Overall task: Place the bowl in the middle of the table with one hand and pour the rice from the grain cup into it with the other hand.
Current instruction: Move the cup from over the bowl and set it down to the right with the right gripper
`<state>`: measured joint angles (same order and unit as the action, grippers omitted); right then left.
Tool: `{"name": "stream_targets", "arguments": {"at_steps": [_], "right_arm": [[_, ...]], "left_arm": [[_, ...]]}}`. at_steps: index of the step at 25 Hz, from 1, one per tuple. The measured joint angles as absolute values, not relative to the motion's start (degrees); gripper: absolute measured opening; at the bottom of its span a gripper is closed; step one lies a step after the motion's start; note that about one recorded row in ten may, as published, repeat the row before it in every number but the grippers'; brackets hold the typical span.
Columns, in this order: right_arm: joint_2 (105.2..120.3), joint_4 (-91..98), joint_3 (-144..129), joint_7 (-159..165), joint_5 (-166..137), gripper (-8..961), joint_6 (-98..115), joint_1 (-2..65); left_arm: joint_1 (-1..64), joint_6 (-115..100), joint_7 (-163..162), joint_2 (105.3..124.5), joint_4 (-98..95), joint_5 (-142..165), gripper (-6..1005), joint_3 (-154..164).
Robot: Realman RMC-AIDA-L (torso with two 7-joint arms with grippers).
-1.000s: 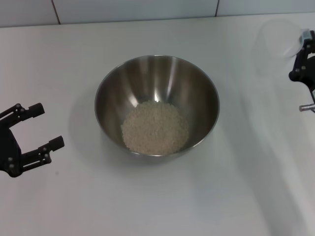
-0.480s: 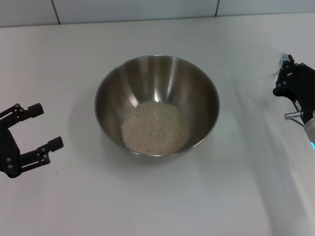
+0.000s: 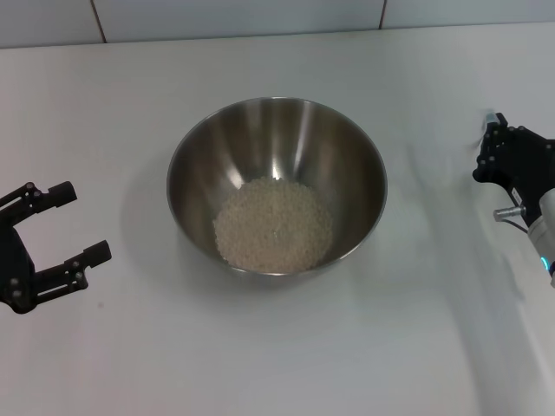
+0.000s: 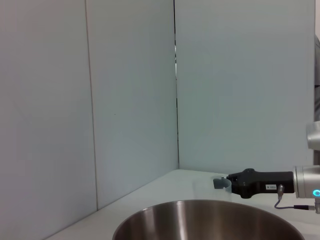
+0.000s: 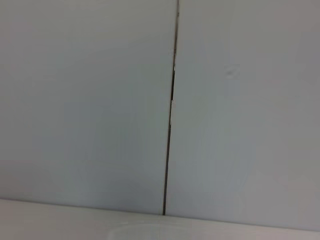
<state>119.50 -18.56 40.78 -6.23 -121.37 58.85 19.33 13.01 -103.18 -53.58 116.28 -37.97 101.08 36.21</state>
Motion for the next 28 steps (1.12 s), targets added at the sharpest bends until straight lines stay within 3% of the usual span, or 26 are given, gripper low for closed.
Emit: {"name": "stream_targets", "arguments": {"at_steps": [16, 28], "right_arm": [[119.53, -18.8, 40.7, -4.2, -121.9, 9, 58.6, 18.8], [119.33, -18.5, 39.2, -1.6, -122.1, 200, 60.4, 17.8]], "left_arm": [[13.0, -103.3, -54.1, 116.19, -38.0, 101.0, 818, 36.2], [13.0, -103.7, -54.2, 116.03, -38.0, 100.7, 818, 36.2]]}}
